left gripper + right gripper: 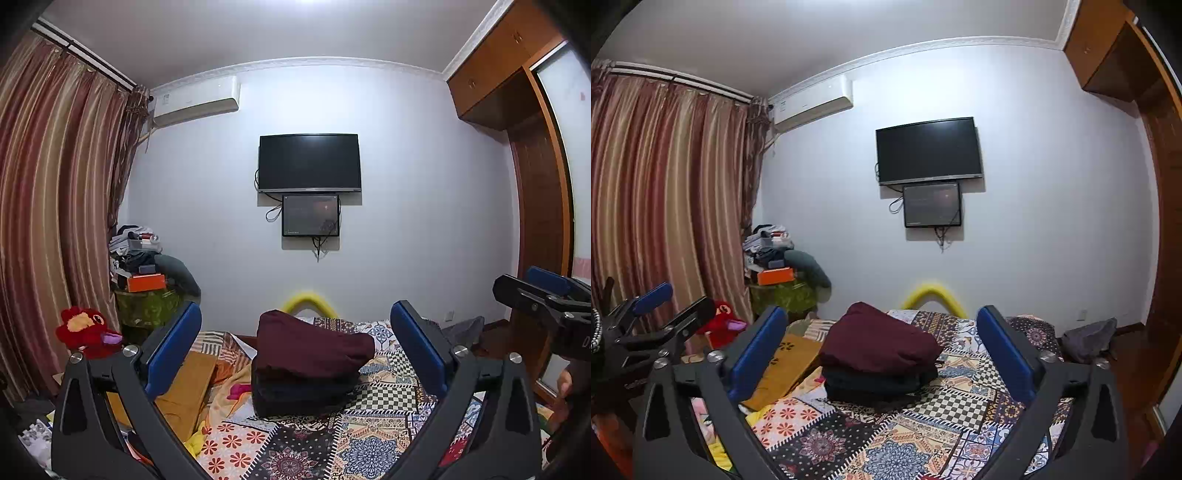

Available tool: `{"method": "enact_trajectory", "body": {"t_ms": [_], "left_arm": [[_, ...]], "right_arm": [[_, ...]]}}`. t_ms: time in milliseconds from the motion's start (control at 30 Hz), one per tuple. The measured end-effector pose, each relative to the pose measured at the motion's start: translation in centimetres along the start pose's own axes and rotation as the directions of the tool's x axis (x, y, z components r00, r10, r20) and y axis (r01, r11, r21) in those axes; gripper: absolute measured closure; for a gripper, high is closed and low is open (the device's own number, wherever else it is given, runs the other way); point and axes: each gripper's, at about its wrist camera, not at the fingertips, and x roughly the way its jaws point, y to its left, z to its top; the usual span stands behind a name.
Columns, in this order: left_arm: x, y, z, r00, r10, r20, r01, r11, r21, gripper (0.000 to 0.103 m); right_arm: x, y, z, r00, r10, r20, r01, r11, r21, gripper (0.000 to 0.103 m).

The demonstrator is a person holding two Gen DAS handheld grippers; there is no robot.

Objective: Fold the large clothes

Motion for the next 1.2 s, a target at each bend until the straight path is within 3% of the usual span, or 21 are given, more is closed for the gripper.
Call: {"method": "enact_trajectory", "body": {"t_ms": [1200], "left_arm": [[0.4, 0.1, -1.9, 0.999, -0.013, -0.029, 0.014, 1.0, 0.017, 0.0]], "right_arm": [[-0.5, 0.0, -0.9, 0.998, 0.002, -0.064, -0.002, 1.0, -0.01, 0.0]]}}
